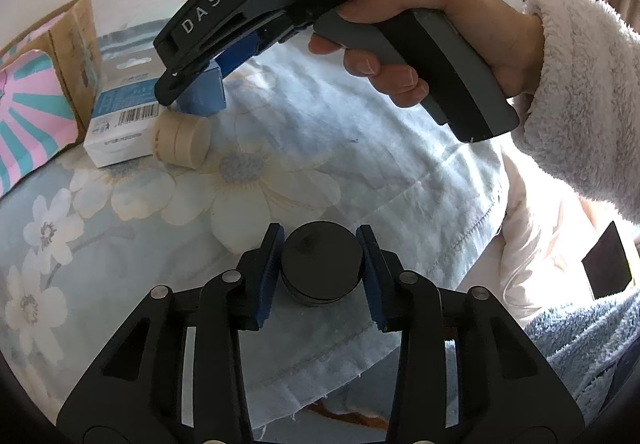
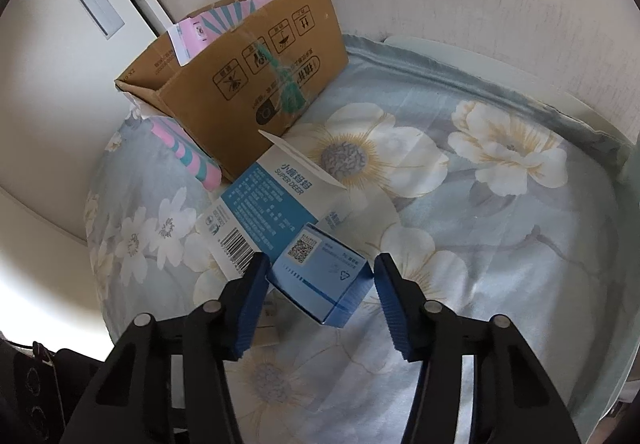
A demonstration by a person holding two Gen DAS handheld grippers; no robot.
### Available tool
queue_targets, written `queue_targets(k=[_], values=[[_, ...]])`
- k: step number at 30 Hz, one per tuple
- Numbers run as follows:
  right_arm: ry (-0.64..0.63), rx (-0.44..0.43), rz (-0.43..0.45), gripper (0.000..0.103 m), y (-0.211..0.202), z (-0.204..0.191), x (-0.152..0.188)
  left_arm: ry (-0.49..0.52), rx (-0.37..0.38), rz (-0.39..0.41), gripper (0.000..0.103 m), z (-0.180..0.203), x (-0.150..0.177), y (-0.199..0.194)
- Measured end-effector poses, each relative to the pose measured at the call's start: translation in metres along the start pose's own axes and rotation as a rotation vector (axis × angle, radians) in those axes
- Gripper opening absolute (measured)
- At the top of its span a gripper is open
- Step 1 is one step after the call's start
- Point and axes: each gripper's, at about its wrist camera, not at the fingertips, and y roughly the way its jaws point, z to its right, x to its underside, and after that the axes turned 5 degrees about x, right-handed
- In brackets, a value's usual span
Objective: Organize objects
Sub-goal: 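Close the left tool on the black cap while the right tool grasps the blue medicine box, then carry the black cap and blue medicine box over the cardboard box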
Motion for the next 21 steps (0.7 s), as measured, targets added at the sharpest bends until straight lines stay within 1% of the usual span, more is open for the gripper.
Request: queue_targets(k=[4, 7, 14, 21], values=[[-0.004, 0.017, 0.0, 0.049, -0.002, -0.003, 0.002, 0.003, -0.001, 0.007, 0.034, 0.001, -0.003, -0.004], [0.003, 0.015, 0.001, 0.048, -0.007, -0.003, 0.002, 0.001, -0.005, 0.027, 0.034, -0.001, -0.01, -0.011], [0.029, 0.027, 0.024, 0.047, -0.03, -0.003, -0.003, -0.002, -0.028, 0.068, 0.034, -0.01, -0.028, -0.034], [0.044, 0.026, 0.038, 0.047, -0.056, -0.008, -0.014, -0.082, -0.027, 0.086, 0.034, -0.039, -0.052, -0.063]])
